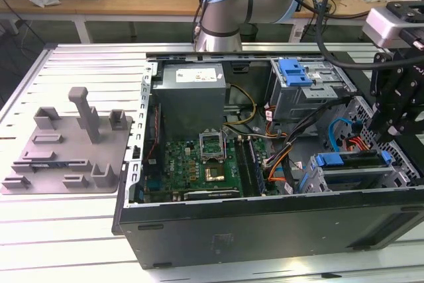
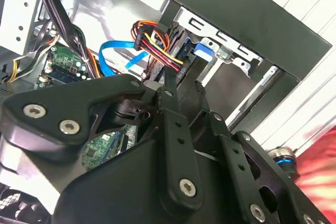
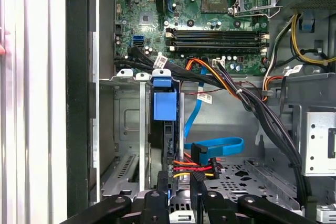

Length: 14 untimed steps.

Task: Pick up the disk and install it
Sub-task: 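Insert the second disk wire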

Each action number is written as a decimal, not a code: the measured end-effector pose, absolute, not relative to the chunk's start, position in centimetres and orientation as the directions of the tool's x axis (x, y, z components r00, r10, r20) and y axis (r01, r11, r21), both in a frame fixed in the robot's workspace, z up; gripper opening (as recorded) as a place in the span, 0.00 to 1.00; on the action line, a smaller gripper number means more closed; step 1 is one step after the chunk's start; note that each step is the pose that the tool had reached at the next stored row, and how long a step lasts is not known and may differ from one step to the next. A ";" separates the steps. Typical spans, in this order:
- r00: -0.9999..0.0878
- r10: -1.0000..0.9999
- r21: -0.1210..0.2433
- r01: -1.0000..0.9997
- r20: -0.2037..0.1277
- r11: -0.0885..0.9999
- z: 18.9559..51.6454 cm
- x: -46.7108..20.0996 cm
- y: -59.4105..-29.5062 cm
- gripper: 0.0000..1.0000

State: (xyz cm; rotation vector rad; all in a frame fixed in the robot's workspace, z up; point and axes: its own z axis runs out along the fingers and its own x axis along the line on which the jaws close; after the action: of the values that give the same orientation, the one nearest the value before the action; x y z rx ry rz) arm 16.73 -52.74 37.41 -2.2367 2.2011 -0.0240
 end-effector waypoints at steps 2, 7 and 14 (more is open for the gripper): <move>0.016 -1.000 -0.013 -1.000 0.008 -0.016 37.4 16.7 -52.7 0.31; 0.016 -1.000 -0.013 -1.000 0.008 -0.016 37.4 16.7 -52.7 0.31; 0.016 -0.999 -0.012 -1.000 0.040 -0.017 37.4 16.8 -51.5 0.31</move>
State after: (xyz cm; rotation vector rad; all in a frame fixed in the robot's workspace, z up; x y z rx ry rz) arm 16.78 -51.47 37.41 -2.2533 2.2167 -0.0585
